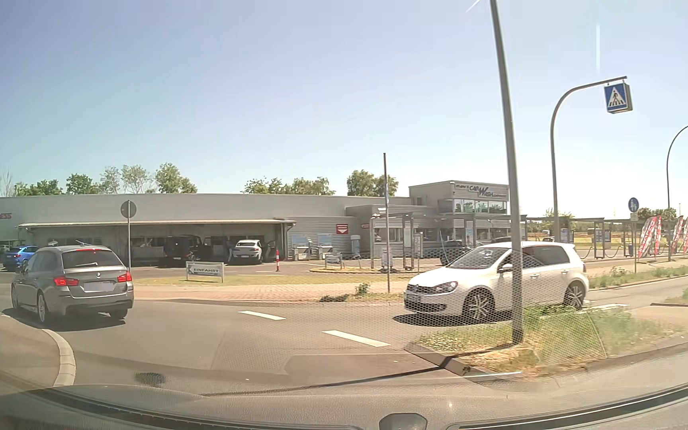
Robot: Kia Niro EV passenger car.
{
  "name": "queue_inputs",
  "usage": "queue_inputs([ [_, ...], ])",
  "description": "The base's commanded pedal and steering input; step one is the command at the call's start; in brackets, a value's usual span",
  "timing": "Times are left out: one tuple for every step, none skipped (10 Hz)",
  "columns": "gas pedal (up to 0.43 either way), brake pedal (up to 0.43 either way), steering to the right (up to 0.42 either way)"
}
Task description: Follow the waypoints while adhering to traffic rules and regulations
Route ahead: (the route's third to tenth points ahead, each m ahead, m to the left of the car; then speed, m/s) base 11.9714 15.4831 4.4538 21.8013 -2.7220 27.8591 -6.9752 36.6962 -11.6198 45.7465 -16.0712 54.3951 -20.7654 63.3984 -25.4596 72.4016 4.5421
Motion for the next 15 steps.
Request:
queue_inputs([
  [0.020, 0.024, -0.299],
  [0.020, 0.030, -0.312],
  [0.020, 0.030, -0.324],
  [0.008, 0.024, -0.336],
  [0.008, 0.030, -0.346],
  [0.008, 0.030, -0.351],
  [0.008, 0.024, -0.355],
  [0.008, 0.024, -0.358],
  [0.008, 0.030, -0.362],
  [0.008, 0.024, -0.368],
  [0.000, 0.024, -0.376],
  [0.000, 0.024, -0.383],
  [0.000, 0.024, -0.384],
  [0.000, 0.030, -0.383],
  [0.000, 0.024, -0.383],
])
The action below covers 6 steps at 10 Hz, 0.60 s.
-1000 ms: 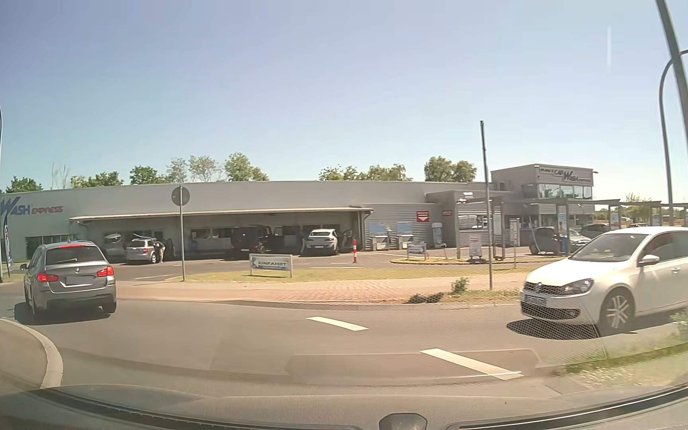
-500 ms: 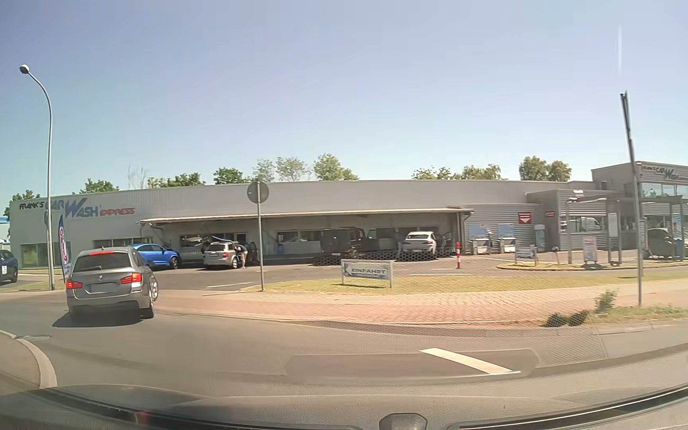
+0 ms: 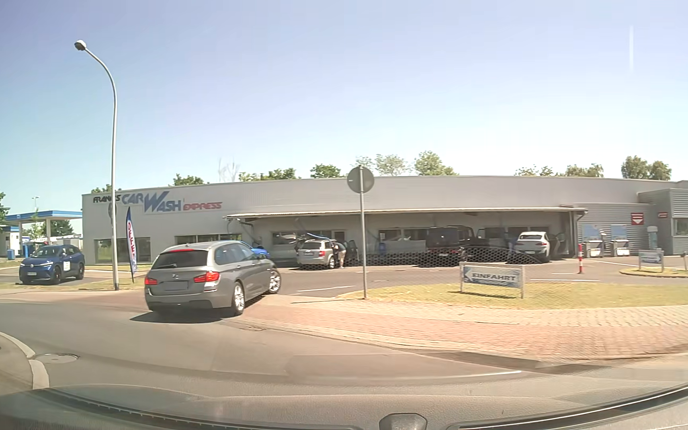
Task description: Follow the waypoints while adhering to traffic rules and regulations
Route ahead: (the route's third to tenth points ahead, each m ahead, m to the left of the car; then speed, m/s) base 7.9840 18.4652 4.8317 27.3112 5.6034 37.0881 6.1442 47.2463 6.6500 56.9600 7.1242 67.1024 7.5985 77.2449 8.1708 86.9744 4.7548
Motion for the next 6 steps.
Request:
queue_inputs([
  [0.000, 0.024, -0.384],
  [0.000, 0.024, -0.384],
  [0.000, 0.024, -0.384],
  [0.000, 0.030, -0.384],
  [0.000, 0.024, -0.386],
  [0.000, 0.024, -0.391],
])
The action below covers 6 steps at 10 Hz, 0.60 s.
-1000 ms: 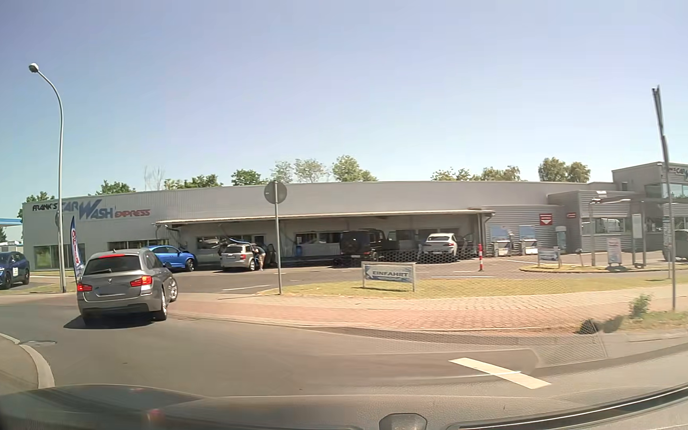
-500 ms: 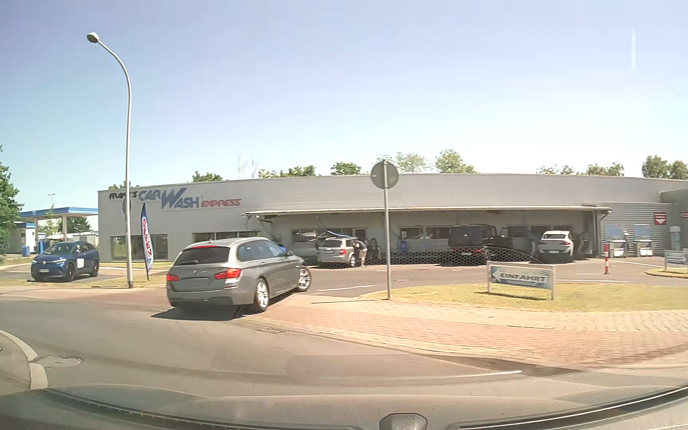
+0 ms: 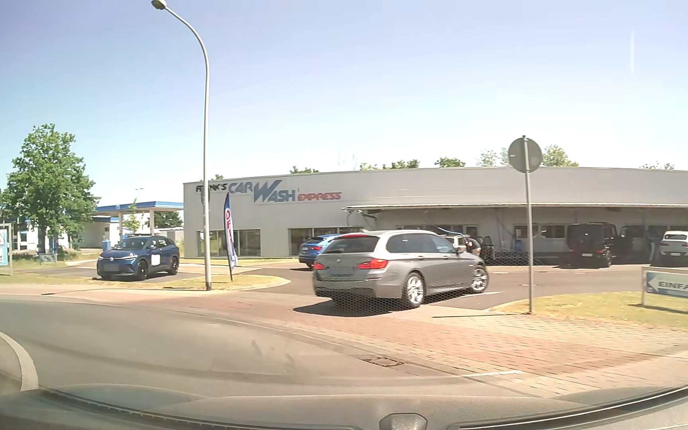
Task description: Follow the waypoints while adhering to traffic rules and regulations
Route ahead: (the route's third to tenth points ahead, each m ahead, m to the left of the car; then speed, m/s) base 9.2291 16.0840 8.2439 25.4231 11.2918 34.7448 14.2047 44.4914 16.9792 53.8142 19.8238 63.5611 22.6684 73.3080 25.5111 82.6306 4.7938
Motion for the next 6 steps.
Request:
queue_inputs([
  [0.000, 0.030, -0.396],
  [0.000, 0.024, -0.399],
  [0.000, 0.030, -0.400],
  [0.000, 0.024, -0.399],
  [0.000, 0.024, -0.400],
  [0.000, 0.030, -0.405],
])
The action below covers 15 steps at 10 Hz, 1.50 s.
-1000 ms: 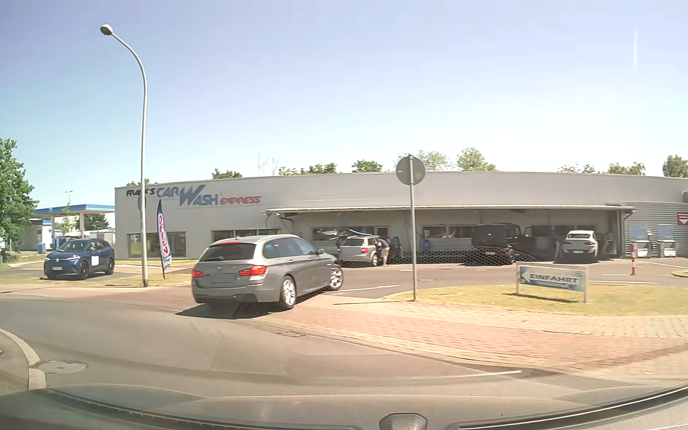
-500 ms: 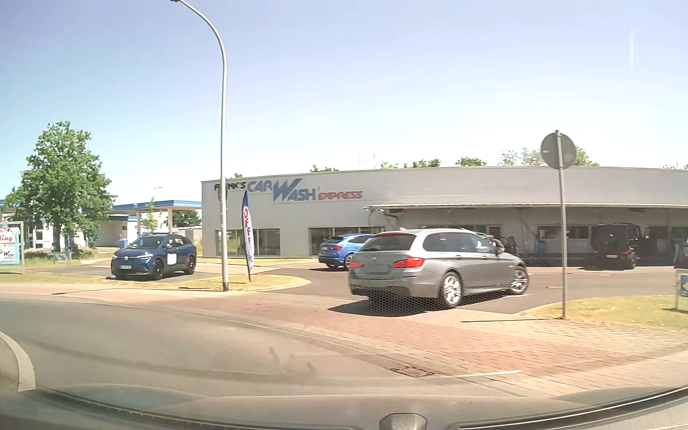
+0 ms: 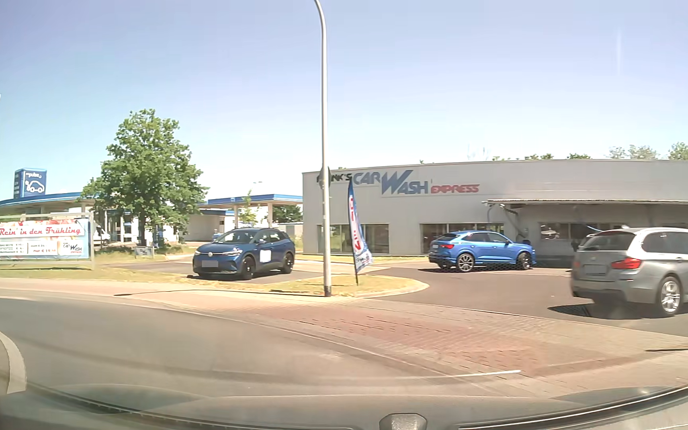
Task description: Follow the waypoints while adhering to traffic rules and regulations
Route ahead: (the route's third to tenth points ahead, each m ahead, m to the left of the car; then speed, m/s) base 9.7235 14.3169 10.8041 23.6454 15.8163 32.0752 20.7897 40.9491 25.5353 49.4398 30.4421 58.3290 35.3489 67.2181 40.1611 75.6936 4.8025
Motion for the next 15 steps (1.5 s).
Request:
queue_inputs([
  [0.000, 0.030, -0.411],
  [0.000, 0.024, -0.416],
  [0.008, 0.024, -0.418],
  [0.008, 0.024, -0.418],
  [0.008, 0.030, -0.417],
  [0.008, 0.024, -0.418],
  [0.008, 0.030, -0.418],
  [0.008, 0.030, -0.417],
  [0.008, 0.030, -0.417],
  [0.008, 0.024, -0.414],
  [0.008, 0.030, -0.413],
  [0.008, 0.024, -0.413],
  [0.008, 0.024, -0.412],
  [0.008, 0.024, -0.412],
  [0.008, 0.024, -0.415],
])
